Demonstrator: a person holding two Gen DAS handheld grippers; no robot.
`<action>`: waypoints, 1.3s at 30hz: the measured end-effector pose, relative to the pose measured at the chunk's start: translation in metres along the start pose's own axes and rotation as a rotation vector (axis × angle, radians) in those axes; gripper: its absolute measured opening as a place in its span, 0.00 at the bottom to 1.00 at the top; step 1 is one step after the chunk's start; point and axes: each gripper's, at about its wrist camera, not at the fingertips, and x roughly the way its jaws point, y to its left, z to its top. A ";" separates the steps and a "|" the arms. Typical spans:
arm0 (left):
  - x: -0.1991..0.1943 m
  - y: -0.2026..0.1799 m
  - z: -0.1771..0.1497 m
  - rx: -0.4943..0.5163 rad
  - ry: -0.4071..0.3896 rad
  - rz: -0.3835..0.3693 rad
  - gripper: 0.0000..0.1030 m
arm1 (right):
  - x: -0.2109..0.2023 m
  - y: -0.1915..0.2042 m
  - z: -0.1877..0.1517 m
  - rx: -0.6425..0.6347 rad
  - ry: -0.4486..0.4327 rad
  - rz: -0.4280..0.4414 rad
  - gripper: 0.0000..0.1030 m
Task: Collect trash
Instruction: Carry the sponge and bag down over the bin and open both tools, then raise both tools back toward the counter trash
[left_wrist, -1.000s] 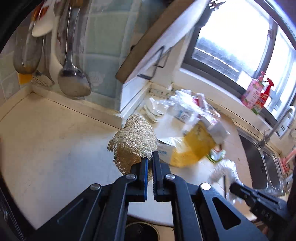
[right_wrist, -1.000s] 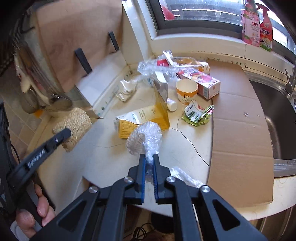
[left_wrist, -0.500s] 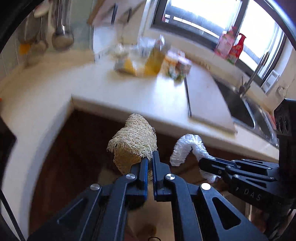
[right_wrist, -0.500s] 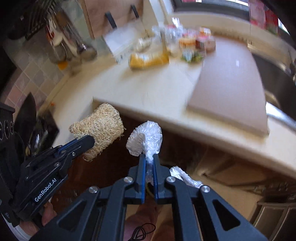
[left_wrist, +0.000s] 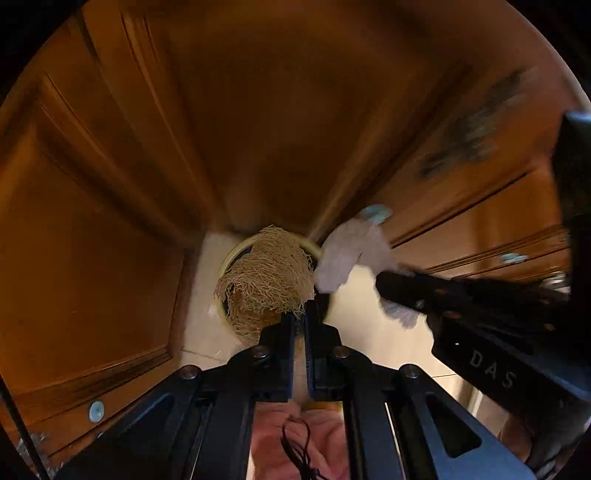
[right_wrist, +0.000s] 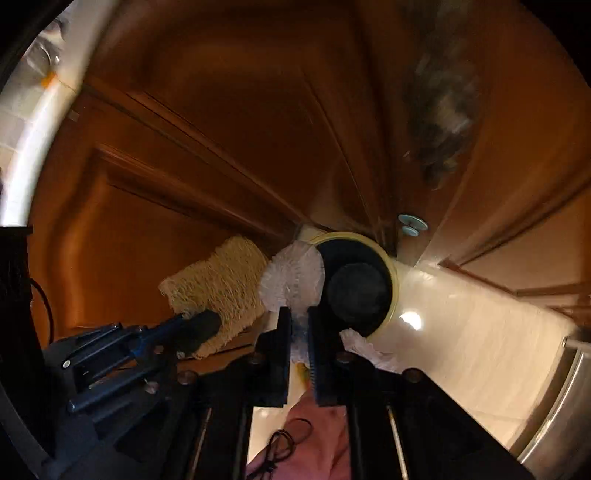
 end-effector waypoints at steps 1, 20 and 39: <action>0.015 0.004 -0.001 -0.001 0.013 0.006 0.03 | 0.015 0.001 0.001 -0.015 -0.002 -0.011 0.10; 0.049 0.055 0.015 -0.029 0.083 0.020 0.74 | 0.033 -0.005 0.019 0.033 0.045 0.002 0.48; -0.204 0.013 0.046 0.138 -0.150 -0.001 0.75 | -0.195 0.064 0.040 -0.001 -0.191 -0.038 0.48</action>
